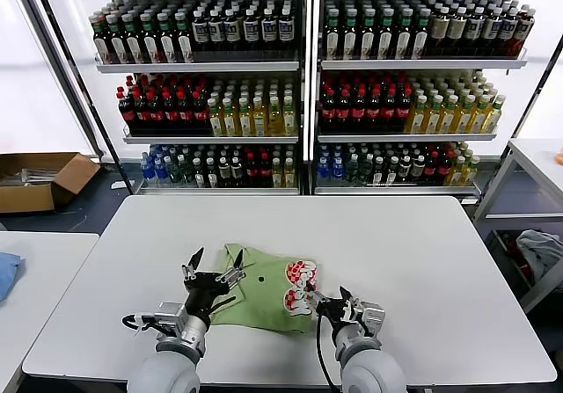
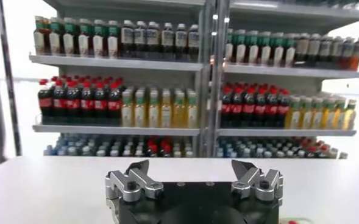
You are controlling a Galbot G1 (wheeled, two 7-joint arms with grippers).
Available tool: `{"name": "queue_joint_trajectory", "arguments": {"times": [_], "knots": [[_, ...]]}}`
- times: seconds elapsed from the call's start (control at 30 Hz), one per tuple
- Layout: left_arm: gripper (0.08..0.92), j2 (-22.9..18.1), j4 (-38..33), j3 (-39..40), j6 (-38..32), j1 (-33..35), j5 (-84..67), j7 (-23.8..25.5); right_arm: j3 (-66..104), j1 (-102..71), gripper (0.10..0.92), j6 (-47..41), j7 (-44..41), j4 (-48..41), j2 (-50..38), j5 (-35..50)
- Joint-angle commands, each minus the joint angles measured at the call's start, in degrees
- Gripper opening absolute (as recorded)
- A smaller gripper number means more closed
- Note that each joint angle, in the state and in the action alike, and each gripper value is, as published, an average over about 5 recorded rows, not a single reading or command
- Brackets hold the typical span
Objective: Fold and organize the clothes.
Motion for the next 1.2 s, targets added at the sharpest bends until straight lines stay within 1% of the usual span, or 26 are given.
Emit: {"name": "queue_joint_trajectory", "arguments": {"times": [0.03, 0.13, 0.6, 0.7, 0.83, 0.93, 1.0, 1.2], "knots": [[0.823, 1.1, -0.5, -2.4, 1.0, 1.0, 0.9, -1.2, -2.9, 4.0, 0.802, -2.1, 3.0, -3.1, -0.1, 4.9], [0.823, 0.9, -0.3, -2.3, 1.0, 1.0, 0.8, -1.3, -3.3, 4.0, 0.735, -2.1, 2.9, -3.9, 0.2, 4.1], [0.823, 0.3, 0.2, -2.3, 1.0, 1.8, 0.6, -1.5, -2.8, 3.4, 0.347, -2.1, 1.1, -4.4, 1.1, 4.1], [0.823, 0.0, 0.0, -2.3, 0.9, 2.1, 0.7, -1.6, -2.1, 3.0, 0.26, -2.1, 0.1, -2.9, -0.3, 2.4], [0.823, -0.1, -0.5, -2.3, 0.9, 2.2, 0.6, -1.7, 0.0, 2.9, 0.147, -2.1, -1.6, -0.2, -5.1, 0.2], [0.823, -0.1, -0.8, -2.3, 1.0, 2.1, 0.6, -1.8, 2.6, 3.1, 0.109, -2.2, -2.2, 1.0, -9.8, -0.1], [0.823, -0.2, -0.8, -2.2, 1.0, 2.1, 0.6, -1.8, 4.4, 3.1, 0.108, -2.2, -3.0, 1.0, -12.9, -1.0], [0.823, -1.0, -1.1, -1.5, 1.0, 2.3, 0.7, -1.8, 9.9, 3.3, 0.108, -2.2, -7.3, -4.9, -20.6, -10.0]]}}
